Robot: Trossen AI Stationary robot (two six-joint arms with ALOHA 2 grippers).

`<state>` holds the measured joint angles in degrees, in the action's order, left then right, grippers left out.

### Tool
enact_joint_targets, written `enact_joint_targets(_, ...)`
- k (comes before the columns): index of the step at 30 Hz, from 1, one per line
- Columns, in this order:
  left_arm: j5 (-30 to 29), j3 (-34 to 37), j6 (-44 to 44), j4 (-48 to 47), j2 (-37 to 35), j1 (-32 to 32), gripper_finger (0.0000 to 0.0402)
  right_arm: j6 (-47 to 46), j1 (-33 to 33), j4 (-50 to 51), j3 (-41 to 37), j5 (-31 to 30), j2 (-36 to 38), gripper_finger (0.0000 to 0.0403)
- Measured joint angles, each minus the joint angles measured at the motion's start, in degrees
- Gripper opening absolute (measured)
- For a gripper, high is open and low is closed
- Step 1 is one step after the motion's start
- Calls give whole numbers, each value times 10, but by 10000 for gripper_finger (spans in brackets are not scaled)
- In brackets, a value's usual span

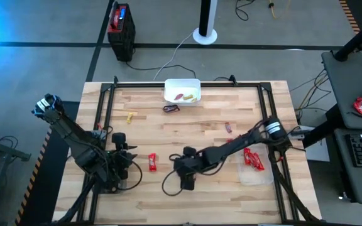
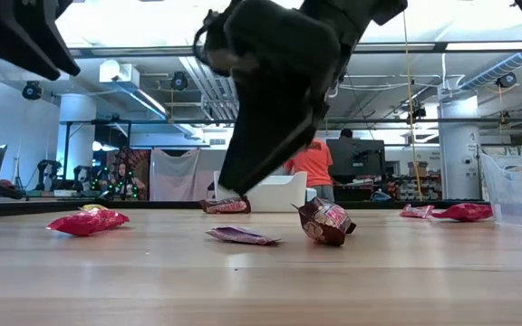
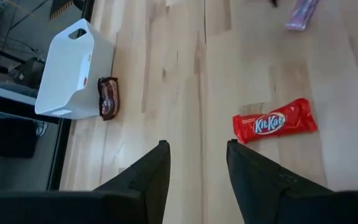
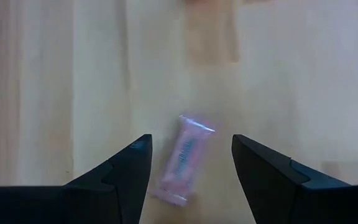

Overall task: Sort candy by brand, put in halloween buckets
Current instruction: Put the pink candy into the white bin

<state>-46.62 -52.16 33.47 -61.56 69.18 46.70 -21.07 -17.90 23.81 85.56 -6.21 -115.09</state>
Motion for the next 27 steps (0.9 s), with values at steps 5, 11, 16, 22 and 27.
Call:
enact_joint_targets(5, 0, 3, 1, 17, 0, 0, 142, -21, -12, 36, 25, 2, -45, 215)
enact_joint_targets(11, -5, 3, -1, 27, 0, 0, 142, -46, -13, 57, 43, -15, -68, 209)
enact_joint_targets(16, -9, 3, -1, 41, 1, 0, 142, -45, -12, 57, 45, -20, -74, 162)
enact_joint_targets(22, -9, 3, 0, 58, 1, 0, 142, -17, -12, 55, 44, -21, -72, 64)
enact_joint_targets(27, -9, 3, 1, 63, 1, 0, 142, -2, -12, 51, 44, -22, -70, 17)
